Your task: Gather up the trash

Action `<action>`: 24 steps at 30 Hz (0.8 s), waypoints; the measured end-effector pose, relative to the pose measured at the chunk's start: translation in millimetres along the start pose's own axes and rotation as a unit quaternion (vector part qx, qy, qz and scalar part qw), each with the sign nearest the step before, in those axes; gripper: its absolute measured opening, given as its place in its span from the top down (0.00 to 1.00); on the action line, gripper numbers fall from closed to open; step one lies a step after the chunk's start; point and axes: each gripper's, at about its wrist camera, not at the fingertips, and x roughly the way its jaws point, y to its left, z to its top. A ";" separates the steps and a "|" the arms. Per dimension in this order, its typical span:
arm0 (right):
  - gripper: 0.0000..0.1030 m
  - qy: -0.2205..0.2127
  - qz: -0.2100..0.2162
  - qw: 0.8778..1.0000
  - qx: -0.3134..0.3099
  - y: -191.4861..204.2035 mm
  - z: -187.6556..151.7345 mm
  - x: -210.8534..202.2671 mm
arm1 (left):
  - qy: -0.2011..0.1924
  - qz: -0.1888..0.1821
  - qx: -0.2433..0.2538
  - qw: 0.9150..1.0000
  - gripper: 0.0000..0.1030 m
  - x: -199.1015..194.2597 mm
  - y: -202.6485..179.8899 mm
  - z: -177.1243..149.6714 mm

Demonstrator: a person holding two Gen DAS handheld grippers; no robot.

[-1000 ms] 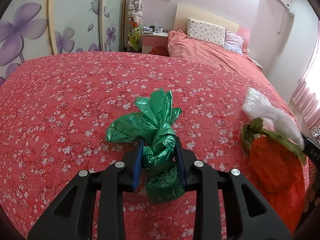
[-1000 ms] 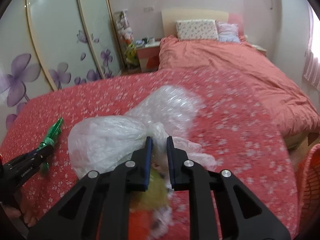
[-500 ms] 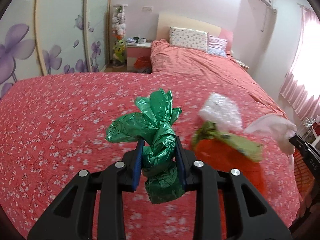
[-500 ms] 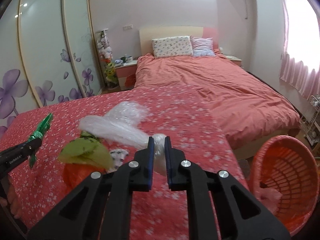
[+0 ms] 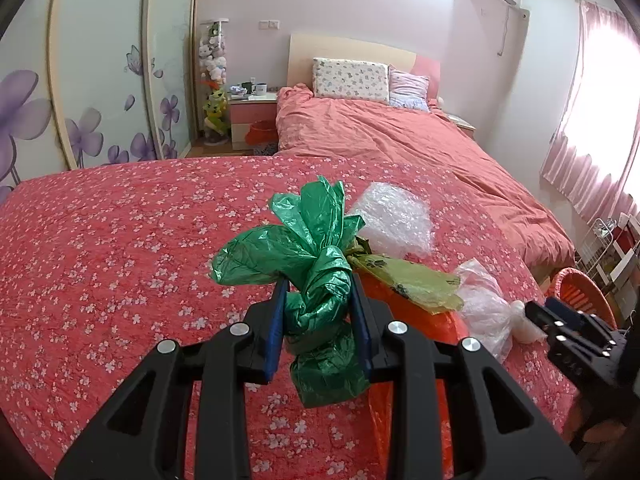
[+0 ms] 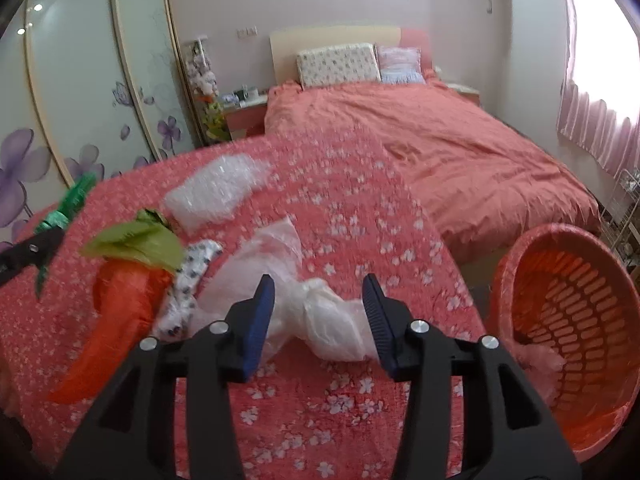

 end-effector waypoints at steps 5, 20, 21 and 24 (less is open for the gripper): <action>0.66 0.061 -0.008 0.998 0.005 2.2 -6.7 31.4 | 0.002 -0.001 0.002 1.000 0.71 1.0 -3.9 -3.5; 0.83 -0.047 -0.035 0.998 0.010 -34.2 4.9 -57.3 | -0.012 -0.033 0.031 0.999 0.71 -19.8 -54.2 -0.8; 0.83 -0.056 -0.037 0.998 0.015 -38.9 5.5 -66.5 | -0.014 -0.037 0.035 0.999 0.71 -22.6 -59.4 -0.4; 0.83 -0.070 -0.042 0.996 0.026 -49.9 6.1 -83.5 | -0.020 -0.052 0.049 0.997 0.71 -31.4 -78.0 0.1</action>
